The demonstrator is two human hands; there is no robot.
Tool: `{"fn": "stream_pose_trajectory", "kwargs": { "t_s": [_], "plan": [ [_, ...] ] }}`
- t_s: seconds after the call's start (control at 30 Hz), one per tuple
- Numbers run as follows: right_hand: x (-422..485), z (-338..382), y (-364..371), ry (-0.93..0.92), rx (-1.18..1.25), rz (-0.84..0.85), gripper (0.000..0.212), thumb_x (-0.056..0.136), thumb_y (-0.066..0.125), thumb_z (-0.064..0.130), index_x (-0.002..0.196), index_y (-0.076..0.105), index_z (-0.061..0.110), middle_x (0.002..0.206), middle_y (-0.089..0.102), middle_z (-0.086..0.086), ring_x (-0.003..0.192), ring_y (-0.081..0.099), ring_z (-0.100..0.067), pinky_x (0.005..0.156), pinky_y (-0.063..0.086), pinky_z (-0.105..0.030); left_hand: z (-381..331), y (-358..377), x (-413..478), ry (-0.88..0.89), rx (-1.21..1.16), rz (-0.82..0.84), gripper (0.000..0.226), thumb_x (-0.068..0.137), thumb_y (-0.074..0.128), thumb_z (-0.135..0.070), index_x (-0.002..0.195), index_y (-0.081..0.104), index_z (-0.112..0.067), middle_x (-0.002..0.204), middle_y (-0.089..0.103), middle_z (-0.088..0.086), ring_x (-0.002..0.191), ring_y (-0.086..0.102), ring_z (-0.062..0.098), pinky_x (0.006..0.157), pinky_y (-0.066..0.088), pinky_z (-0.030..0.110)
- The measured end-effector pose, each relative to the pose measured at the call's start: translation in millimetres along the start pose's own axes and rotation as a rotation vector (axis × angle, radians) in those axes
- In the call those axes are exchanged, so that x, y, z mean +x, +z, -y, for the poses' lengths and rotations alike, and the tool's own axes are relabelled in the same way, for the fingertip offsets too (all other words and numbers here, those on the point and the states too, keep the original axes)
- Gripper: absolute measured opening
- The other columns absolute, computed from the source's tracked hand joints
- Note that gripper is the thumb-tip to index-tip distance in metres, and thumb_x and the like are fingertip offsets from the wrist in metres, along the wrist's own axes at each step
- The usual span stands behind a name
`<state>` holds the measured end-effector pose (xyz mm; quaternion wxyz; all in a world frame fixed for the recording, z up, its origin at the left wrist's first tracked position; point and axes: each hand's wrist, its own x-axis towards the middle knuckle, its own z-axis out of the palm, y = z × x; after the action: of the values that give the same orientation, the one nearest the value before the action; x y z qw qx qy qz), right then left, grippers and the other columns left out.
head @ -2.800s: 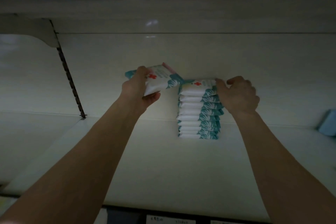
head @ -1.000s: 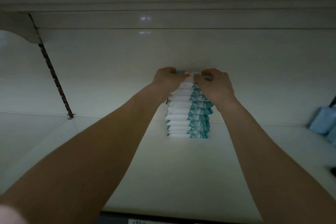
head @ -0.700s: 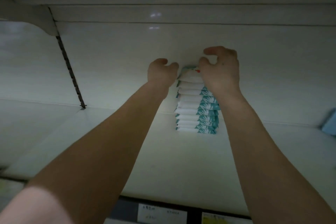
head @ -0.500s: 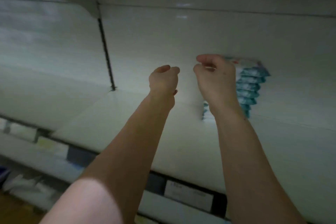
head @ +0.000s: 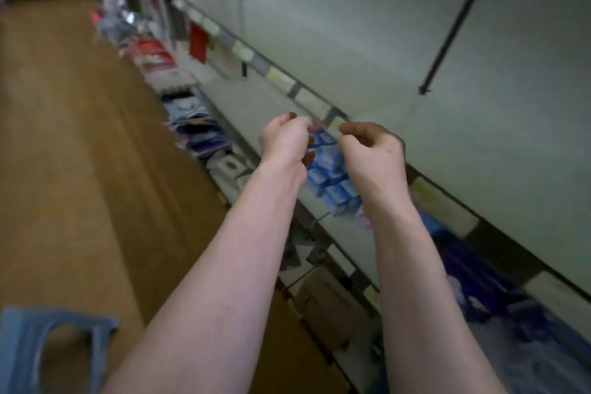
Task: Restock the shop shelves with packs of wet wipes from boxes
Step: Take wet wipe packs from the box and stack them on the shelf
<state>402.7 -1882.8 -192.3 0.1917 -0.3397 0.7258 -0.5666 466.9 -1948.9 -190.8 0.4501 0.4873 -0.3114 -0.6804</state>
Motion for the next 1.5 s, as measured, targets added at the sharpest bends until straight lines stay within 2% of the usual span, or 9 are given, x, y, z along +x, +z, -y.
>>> {"fn": "stream_pose_trajectory", "kwargs": {
  "t_s": [0.33, 0.47, 0.6, 0.8, 1.1, 1.17, 1.27, 1.4, 1.5],
  "plan": [
    [-129.7, 54.8, 195.9, -0.109, -0.033, 0.402, 0.012, 0.085, 0.059, 0.017, 0.09, 0.067, 0.024, 0.08, 0.066, 0.003, 0.073, 0.059, -0.015, 0.069, 0.05, -0.033, -57.0, -253.4, 10.7, 0.059, -0.093, -0.343, 0.034, 0.087, 0.057, -0.007, 0.121, 0.059, -0.016, 0.077, 0.057, 0.0, 0.065, 0.053, 0.012, 0.054, 0.042, 0.025],
    [-176.9, 74.9, 262.9, -0.129, -0.06, 0.586, 0.014, 0.089, 0.057, 0.019, 0.098, 0.067, 0.023, 0.091, 0.067, 0.005, 0.088, 0.064, -0.013, 0.084, 0.055, -0.038, -81.1, -338.6, 7.6, 0.086, -0.161, -0.478, 0.035, 0.088, 0.056, -0.008, 0.121, 0.058, -0.016, 0.079, 0.056, 0.001, 0.069, 0.054, 0.013, 0.056, 0.042, 0.026],
    [-212.6, 87.8, 328.9, -0.193, -0.085, 0.773, 0.011, 0.089, 0.057, 0.02, 0.091, 0.065, 0.028, 0.086, 0.066, 0.006, 0.083, 0.063, -0.016, 0.08, 0.055, -0.039, -95.0, -416.1, 7.6, 0.111, -0.266, -0.639, 0.033, 0.089, 0.055, -0.005, 0.121, 0.059, -0.012, 0.073, 0.054, 0.002, 0.064, 0.052, 0.014, 0.059, 0.041, 0.028],
    [-250.8, 110.4, 424.2, -0.247, -0.083, 1.069, 0.013, 0.088, 0.057, 0.017, 0.087, 0.064, 0.027, 0.085, 0.066, 0.005, 0.086, 0.062, -0.017, 0.08, 0.053, -0.036, -115.5, -515.3, 19.8, 0.146, -0.374, -0.839, 0.033, 0.089, 0.052, -0.006, 0.121, 0.059, -0.011, 0.072, 0.051, 0.002, 0.067, 0.051, 0.015, 0.056, 0.042, 0.026],
    [-287.6, 109.9, 531.1, -0.194, -0.138, 1.381, 0.014, 0.091, 0.054, 0.012, 0.091, 0.064, 0.021, 0.077, 0.059, 0.007, 0.065, 0.054, -0.009, 0.061, 0.045, -0.025, -117.8, -609.3, 31.2, 0.108, -0.545, -1.069, 0.037, 0.092, 0.053, -0.006, 0.128, 0.055, -0.011, 0.077, 0.054, 0.003, 0.066, 0.052, 0.012, 0.058, 0.044, 0.026],
    [-299.4, 102.9, 547.0, -0.177, -0.171, 1.437, 0.014, 0.092, 0.053, 0.012, 0.094, 0.064, 0.02, 0.074, 0.057, 0.006, 0.058, 0.049, -0.008, 0.056, 0.041, -0.023, -111.0, -629.7, 29.9, 0.068, -0.558, -1.121, 0.032, 0.091, 0.053, -0.008, 0.121, 0.06, -0.012, 0.078, 0.057, 0.001, 0.068, 0.054, 0.011, 0.062, 0.045, 0.026],
    [-316.6, 93.0, 569.6, -0.124, -0.213, 1.494, 0.014, 0.093, 0.053, 0.013, 0.095, 0.064, 0.021, 0.079, 0.061, 0.003, 0.063, 0.052, -0.011, 0.065, 0.047, -0.032, -105.2, -662.0, 24.5, 0.041, -0.597, -1.152, 0.026, 0.091, 0.051, -0.01, 0.113, 0.065, -0.011, 0.074, 0.052, -0.001, 0.062, 0.049, 0.007, 0.047, 0.041, 0.018],
    [-339.3, 80.1, 596.4, -0.032, -0.276, 1.538, 0.015, 0.094, 0.052, 0.014, 0.104, 0.063, 0.018, 0.086, 0.063, 0.001, 0.062, 0.053, -0.01, 0.065, 0.048, -0.031, -104.4, -708.1, 13.5, -0.032, -0.617, -1.197, 0.023, 0.091, 0.05, -0.005, 0.07, 0.054, -0.012, 0.05, 0.05, -0.001, 0.052, 0.043, 0.007, 0.045, 0.038, 0.017],
    [-356.4, 71.9, 615.2, 0.015, -0.357, 1.571, 0.025, 0.092, 0.049, 0.011, 0.115, 0.06, 0.015, 0.092, 0.063, -0.002, 0.064, 0.054, -0.011, 0.065, 0.049, -0.029, -105.1, -741.9, 14.5, -0.09, -0.643, -1.169, 0.024, 0.096, 0.045, -0.009, 0.073, 0.05, -0.012, 0.064, 0.057, 0.0, 0.058, 0.043, 0.008, 0.056, 0.038, 0.019]
  ]
}}
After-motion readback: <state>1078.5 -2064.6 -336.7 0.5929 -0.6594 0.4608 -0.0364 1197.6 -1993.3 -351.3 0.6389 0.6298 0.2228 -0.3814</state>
